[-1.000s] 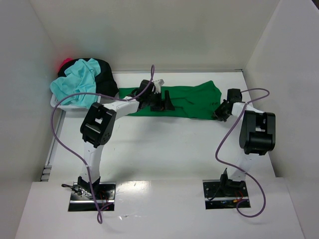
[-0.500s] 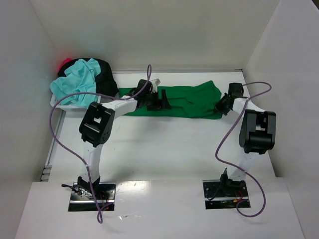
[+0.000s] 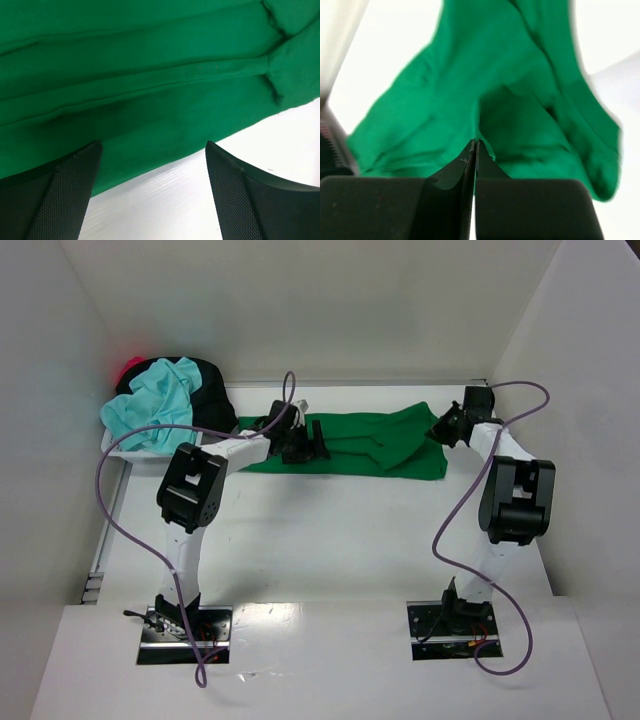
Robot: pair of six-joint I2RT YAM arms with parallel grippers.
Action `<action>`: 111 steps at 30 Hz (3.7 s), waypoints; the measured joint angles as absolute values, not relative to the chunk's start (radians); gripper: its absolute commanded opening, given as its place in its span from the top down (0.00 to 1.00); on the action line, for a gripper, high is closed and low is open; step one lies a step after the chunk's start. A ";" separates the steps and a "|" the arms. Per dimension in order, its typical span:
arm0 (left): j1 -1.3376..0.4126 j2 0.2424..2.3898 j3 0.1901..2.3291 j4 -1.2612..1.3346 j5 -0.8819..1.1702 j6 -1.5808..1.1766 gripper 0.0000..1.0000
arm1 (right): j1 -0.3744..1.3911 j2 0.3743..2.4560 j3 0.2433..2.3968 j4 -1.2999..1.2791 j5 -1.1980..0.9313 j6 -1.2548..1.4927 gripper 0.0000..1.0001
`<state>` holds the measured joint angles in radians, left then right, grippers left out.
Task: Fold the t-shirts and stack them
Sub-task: Fold the other side of the tshirt into a rectangle
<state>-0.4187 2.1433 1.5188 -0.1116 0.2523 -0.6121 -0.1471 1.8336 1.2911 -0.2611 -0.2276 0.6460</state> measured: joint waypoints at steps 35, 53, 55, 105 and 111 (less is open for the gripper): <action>-0.320 2.122 1.511 -0.157 0.208 -0.606 0.08 | -0.093 2.066 1.485 -0.200 -0.362 0.677 0.41; -0.247 2.109 1.503 -0.195 0.105 -0.570 0.12 | 0.055 2.143 1.482 -0.199 -0.318 0.675 0.56; -0.247 2.109 1.503 -0.195 0.105 -0.561 0.12 | 0.055 2.150 1.498 -0.200 -0.310 0.674 0.61; -0.237 2.116 1.499 -0.183 0.134 -0.549 0.13 | 0.086 2.118 1.472 -0.262 -0.220 0.676 0.58; -0.237 2.117 1.499 -0.179 0.134 -0.549 0.13 | 0.086 2.149 1.502 -0.260 -0.222 0.685 0.80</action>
<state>-0.2367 2.1174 1.4986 -0.1787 0.1345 -0.5488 0.0856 2.1494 1.5021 -0.2604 -0.2218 0.6846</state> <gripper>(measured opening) 0.869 0.264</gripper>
